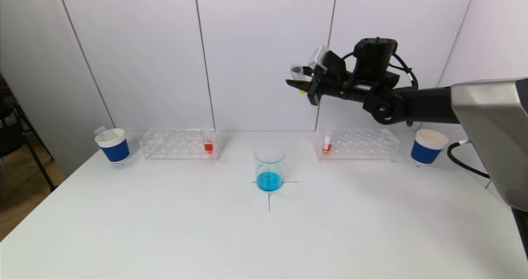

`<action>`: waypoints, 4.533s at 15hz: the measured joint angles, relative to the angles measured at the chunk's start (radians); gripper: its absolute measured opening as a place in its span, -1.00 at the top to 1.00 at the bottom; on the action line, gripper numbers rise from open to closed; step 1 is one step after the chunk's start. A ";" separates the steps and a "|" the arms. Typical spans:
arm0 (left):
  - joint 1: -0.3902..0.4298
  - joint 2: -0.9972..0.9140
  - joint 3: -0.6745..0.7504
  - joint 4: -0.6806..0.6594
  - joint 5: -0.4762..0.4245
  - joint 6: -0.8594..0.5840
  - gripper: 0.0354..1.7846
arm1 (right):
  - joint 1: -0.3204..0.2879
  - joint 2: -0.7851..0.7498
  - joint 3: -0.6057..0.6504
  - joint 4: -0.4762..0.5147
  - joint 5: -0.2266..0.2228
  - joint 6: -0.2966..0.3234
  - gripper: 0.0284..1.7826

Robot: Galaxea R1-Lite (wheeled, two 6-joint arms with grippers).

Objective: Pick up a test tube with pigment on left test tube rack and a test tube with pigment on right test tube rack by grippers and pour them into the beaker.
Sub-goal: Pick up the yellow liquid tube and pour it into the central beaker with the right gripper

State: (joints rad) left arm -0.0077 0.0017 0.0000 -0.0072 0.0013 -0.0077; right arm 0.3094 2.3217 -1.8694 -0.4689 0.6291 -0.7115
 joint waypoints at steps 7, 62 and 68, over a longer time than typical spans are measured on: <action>0.000 0.000 0.000 0.000 0.000 0.000 -0.98 | 0.072 0.044 0.013 -0.033 0.011 -0.181 0.43; 0.000 0.000 0.000 0.000 0.000 0.001 -0.98 | 0.072 0.056 0.432 -0.437 0.121 -0.829 0.43; 0.000 0.000 0.000 0.000 0.000 0.000 -0.98 | 0.072 0.054 0.422 -0.415 0.111 -0.865 0.43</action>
State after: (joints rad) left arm -0.0081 0.0017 0.0000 -0.0072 0.0013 -0.0072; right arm 0.3815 2.3755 -1.4474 -0.8843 0.7402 -1.5768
